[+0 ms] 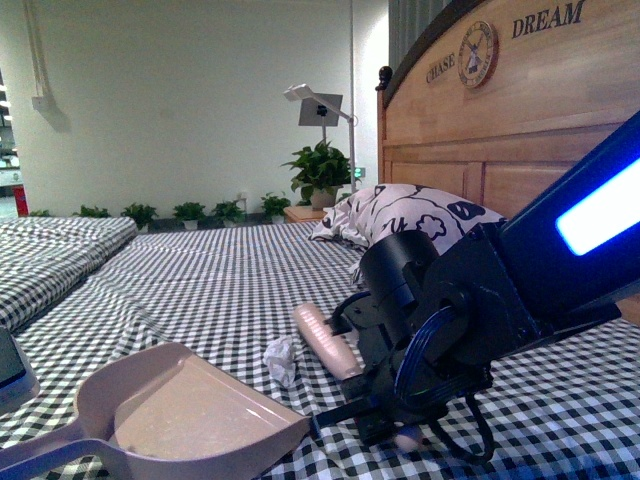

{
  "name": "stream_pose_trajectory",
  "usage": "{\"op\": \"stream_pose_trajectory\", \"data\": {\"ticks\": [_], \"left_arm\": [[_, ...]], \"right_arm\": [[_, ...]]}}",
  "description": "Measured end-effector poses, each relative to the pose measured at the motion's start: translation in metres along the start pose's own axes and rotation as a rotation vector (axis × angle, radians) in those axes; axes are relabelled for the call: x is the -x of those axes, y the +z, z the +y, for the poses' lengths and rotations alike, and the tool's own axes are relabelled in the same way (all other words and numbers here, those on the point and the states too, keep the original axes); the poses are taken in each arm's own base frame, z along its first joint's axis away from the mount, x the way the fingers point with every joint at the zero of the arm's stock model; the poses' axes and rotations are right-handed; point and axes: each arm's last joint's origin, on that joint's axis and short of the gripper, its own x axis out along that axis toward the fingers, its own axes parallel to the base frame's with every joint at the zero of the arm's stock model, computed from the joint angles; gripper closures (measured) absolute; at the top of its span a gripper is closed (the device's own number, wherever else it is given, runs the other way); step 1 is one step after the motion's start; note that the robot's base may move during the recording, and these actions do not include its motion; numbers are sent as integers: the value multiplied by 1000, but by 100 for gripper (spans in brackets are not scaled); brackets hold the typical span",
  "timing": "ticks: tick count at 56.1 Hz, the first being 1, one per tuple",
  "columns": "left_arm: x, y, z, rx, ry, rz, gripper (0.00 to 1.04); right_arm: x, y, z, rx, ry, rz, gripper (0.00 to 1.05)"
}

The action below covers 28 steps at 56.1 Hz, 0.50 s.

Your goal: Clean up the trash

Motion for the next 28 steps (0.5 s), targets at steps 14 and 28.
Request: {"op": "stream_pose_trajectory", "data": {"ticks": [14,28], "left_arm": [[0,0,0,-3,1,1,76],[0,0,0,-3,1,1,76]], "right_arm": [[51,3,1,62,411,-73,85],[121,9,-49,113,376,-184,85]]}}
